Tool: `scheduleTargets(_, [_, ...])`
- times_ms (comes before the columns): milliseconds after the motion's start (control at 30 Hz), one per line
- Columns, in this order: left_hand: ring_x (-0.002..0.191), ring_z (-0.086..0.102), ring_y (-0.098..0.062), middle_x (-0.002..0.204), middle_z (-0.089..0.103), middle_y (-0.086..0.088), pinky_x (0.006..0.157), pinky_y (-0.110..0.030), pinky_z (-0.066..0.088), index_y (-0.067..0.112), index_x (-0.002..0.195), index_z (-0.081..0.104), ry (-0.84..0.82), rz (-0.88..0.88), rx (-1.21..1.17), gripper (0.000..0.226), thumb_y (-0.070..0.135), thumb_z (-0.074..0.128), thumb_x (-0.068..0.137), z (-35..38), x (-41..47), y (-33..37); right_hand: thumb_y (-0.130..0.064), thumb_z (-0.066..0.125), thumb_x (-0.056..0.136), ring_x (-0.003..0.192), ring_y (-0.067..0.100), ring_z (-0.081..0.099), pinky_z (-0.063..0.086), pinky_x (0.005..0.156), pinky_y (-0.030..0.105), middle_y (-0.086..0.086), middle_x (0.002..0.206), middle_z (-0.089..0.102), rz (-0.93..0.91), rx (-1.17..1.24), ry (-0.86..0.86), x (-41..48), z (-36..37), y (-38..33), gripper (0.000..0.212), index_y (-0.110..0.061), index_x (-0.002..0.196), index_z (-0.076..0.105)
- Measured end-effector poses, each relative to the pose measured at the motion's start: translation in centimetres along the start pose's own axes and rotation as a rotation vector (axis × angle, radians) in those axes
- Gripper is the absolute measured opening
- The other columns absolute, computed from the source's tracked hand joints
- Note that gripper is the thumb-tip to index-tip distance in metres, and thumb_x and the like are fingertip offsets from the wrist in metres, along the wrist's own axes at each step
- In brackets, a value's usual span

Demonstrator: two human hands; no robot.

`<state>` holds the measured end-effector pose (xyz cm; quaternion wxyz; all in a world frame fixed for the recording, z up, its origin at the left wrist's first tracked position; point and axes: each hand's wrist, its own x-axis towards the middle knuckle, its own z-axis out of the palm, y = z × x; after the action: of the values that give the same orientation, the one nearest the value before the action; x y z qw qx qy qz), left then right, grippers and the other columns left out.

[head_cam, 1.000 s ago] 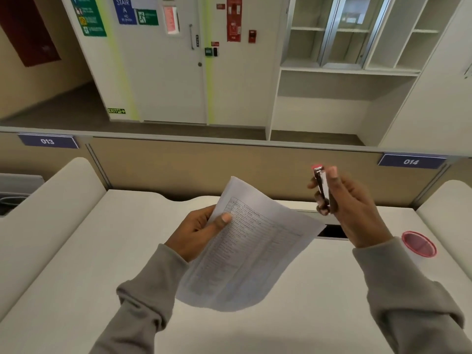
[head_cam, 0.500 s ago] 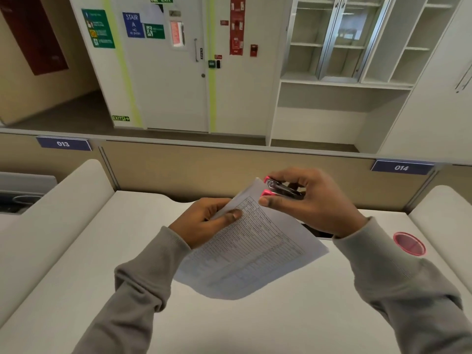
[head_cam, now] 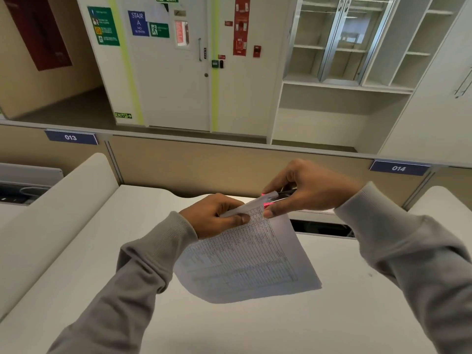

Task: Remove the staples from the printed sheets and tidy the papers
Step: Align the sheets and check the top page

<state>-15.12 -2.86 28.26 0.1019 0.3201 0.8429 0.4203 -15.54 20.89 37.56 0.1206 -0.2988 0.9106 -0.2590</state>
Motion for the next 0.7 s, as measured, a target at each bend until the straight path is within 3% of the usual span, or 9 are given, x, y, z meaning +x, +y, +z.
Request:
scheduleTargets(133, [0.085,0.063,-0.037,0.092,0.07,-0.013,0.077,-0.053,0.052,0.018,0.105,0.073,-0.031,-0.065,0.011,0.04,0.051,0.055,0.092,0.1,0.1,0.0,-0.041,0.083,0.073,0.076,0.006,0.067,0.048,0.062,0.017,-0.018,0.084,0.075,0.028,-0.093,-0.078,0.6,-0.5,-0.5,0.029,-0.03,0.1,0.079])
scheduleTargets(300, [0.076,0.064,-0.013,0.085,0.07,0.011,0.069,-0.028,0.048,0.03,0.1,0.072,-0.065,-0.104,0.024,0.018,0.04,0.058,0.097,0.1,0.4,0.0,-0.044,0.083,0.072,0.081,0.006,0.066,0.054,0.072,0.023,-0.02,0.084,0.074,0.067,-0.191,-0.146,1.2,-0.4,-0.7,0.03,-0.032,0.099,0.079])
scheduleTargets(467, [0.082,0.068,-0.019,0.091,0.073,0.007,0.075,-0.037,0.054,0.033,0.101,0.071,-0.094,-0.113,0.026,0.021,0.046,0.056,0.094,0.2,0.6,-0.3,-0.047,0.082,0.072,0.079,0.003,0.065,0.049,0.069,0.018,-0.018,0.084,0.075,0.102,-0.241,-0.201,1.5,-0.5,-0.6,0.031,-0.033,0.1,0.079])
scheduleTargets(700, [0.075,0.066,-0.017,0.09,0.073,0.006,0.068,-0.036,0.053,0.027,0.104,0.074,-0.113,-0.111,0.08,0.026,0.043,0.056,0.096,0.5,1.3,-0.7,-0.046,0.082,0.072,0.076,0.001,0.067,0.048,0.069,0.017,-0.016,0.082,0.076,0.136,-0.283,-0.272,1.9,-0.4,-0.3,0.033,-0.031,0.102,0.078])
